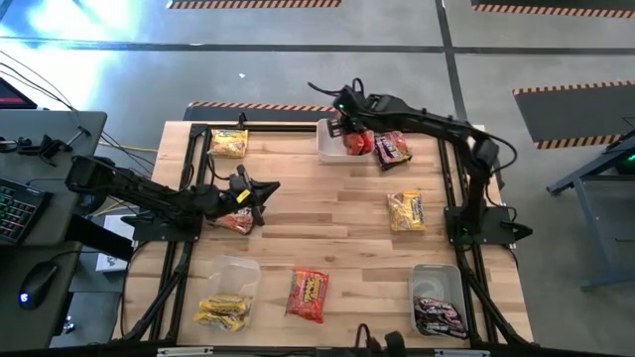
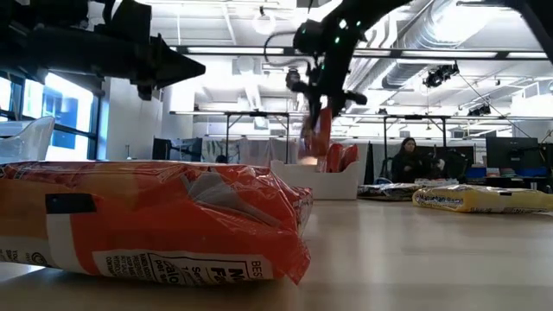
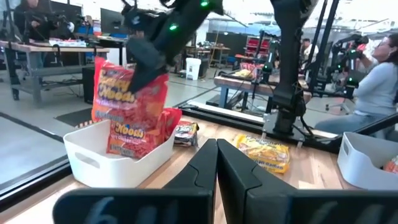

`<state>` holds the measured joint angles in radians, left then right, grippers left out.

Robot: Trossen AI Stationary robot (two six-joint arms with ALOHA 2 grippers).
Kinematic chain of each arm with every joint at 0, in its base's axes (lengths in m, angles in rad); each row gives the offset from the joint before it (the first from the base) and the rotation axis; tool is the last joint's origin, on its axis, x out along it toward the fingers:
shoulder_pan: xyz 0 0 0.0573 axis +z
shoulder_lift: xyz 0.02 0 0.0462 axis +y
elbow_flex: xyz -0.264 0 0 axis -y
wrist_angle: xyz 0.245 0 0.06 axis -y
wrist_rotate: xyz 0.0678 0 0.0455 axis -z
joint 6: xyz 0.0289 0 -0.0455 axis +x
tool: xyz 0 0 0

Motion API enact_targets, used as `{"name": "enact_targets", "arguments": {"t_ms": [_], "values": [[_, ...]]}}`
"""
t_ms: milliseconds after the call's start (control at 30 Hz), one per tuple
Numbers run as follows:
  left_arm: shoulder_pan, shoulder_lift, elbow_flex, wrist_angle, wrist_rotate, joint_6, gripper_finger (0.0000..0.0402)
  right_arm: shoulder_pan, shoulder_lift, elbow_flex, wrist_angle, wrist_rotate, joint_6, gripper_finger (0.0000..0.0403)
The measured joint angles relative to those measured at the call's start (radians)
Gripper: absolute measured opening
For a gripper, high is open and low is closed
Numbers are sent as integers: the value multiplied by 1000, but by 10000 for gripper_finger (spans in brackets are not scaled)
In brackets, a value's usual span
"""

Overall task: Sort Maruchan noodles
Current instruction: Put the orange noodle pack into the white bin

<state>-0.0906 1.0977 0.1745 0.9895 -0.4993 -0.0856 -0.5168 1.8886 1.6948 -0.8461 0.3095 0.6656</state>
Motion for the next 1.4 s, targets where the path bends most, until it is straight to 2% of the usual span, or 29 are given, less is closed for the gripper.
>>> {"name": "enact_targets", "arguments": {"t_ms": [333,1400], "values": [[0,0,0,-3,0,-5,3,-14,94,33,-30,8,95,90],[-1,0,0,-10,0,-18,3,-24,184,32,6,30,88,92]]}}
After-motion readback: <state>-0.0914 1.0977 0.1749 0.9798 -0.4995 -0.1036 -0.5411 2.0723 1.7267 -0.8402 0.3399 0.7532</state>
